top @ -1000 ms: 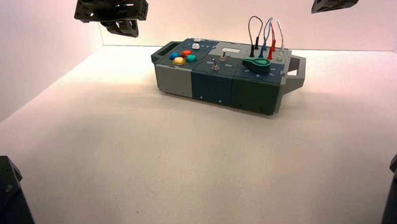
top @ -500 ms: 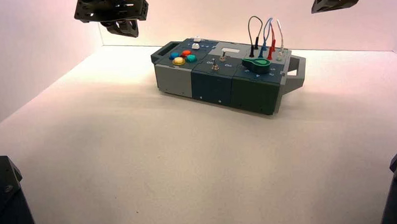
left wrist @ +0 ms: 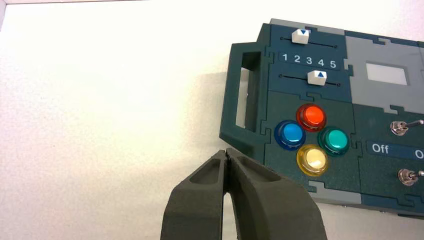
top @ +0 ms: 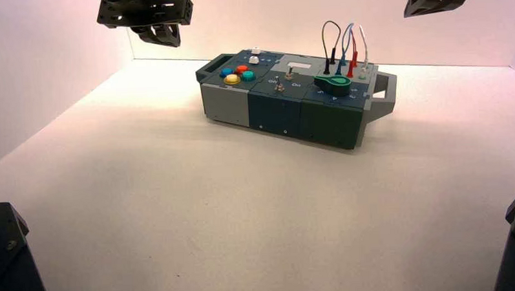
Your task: Open both grippers.
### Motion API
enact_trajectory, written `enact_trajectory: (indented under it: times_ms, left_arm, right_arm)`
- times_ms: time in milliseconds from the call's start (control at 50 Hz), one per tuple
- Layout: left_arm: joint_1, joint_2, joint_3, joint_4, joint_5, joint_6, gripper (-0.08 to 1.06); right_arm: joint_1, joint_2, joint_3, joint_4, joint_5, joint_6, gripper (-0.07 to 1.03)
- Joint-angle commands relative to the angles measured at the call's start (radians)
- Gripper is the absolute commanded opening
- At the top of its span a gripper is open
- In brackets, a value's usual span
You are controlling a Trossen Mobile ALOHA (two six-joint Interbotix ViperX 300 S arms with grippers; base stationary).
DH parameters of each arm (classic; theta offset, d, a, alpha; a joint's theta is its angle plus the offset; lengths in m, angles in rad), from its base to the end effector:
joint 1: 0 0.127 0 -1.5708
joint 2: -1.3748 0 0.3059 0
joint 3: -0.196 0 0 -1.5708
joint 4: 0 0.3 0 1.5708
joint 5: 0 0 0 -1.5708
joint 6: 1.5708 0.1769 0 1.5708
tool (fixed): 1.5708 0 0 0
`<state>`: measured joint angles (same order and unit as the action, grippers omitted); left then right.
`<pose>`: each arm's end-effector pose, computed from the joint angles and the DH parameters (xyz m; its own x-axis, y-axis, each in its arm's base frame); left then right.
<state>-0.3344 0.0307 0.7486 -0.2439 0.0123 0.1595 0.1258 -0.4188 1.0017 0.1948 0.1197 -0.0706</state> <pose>0.3838 -0.1339 0.0884 0.6631 -0.2335 -0.7112 0.2724 0.9602 -0.0614 0.3151 0.0440 0.1462 0.7555 0.1188 -0.6443 -0.0635 0.9921 0.1085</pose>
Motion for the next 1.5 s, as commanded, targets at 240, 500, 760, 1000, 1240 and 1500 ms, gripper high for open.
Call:
enact_trajectory:
  times_ms: [240,500,760,1000,1240,1500]
  left_arm:
    - [-0.003,0.005,-0.04,0.005,0.006,0.025,0.68]
    - [-0.003,0.006,-0.041,0.005,0.008,0.032,0.87]
    - [-0.003,0.011,-0.051,0.005,0.029,0.04,0.88]
    - [-0.003,0.035,-0.064,0.006,0.034,0.04,0.88]
    - [-0.005,0.046,-0.075,0.006,0.055,0.044,0.88]
    - [-0.008,0.037,-0.077,0.009,0.055,0.051,0.88]
  right_arm:
    - [0.003,-0.002,-0.017,-0.006,-0.014,-0.005,0.43]
    - [0.003,0.014,-0.021,-0.025,-0.015,-0.008,0.99]
    - [0.003,0.009,-0.025,-0.025,-0.003,-0.008,0.99]
    - [0.003,0.006,-0.025,-0.025,-0.003,-0.008,0.99]
    - [0.003,0.005,-0.025,-0.023,0.0,-0.006,0.99]
    - [0.003,0.006,-0.025,-0.021,-0.002,-0.006,0.99]
